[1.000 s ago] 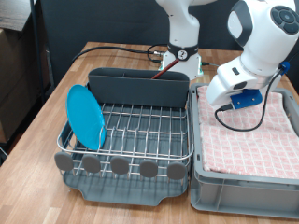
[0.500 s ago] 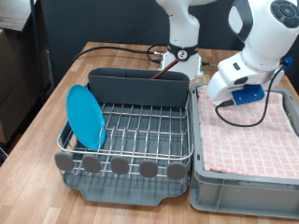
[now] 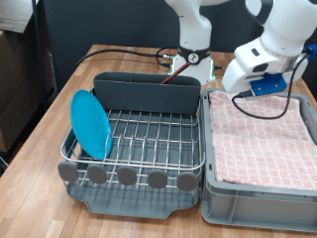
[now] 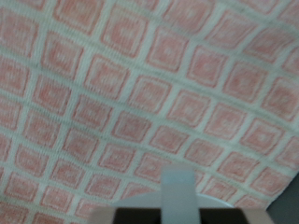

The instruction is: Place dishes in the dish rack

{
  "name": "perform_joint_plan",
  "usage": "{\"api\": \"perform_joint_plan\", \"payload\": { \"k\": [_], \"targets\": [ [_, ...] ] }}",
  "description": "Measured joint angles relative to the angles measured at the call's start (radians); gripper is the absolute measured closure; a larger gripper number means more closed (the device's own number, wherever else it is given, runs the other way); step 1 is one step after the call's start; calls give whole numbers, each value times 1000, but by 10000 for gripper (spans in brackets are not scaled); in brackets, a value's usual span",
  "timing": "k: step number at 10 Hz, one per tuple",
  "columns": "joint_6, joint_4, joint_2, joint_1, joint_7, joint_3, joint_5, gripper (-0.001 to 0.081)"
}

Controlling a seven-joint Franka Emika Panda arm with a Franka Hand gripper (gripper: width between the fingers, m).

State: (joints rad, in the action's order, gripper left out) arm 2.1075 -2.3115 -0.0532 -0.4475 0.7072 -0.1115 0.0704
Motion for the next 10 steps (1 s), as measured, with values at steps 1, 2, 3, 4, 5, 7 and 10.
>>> {"api": "perform_joint_plan", "payload": {
  "k": [1, 2, 3, 4, 5, 7, 10],
  "targets": [
    [30, 1, 18, 0, 26, -7, 34, 734],
    [70, 2, 33, 0, 50, -16, 71, 734],
    [111, 6, 45, 1, 54, -29, 97, 734],
    [131, 8, 53, 1, 53, -35, 108, 734],
    [121, 7, 51, 0, 53, -34, 106, 734],
    [119, 10, 50, 0, 116, -38, 126, 734],
    [114, 44, 47, 4, 137, -75, 127, 734]
  ]
}}
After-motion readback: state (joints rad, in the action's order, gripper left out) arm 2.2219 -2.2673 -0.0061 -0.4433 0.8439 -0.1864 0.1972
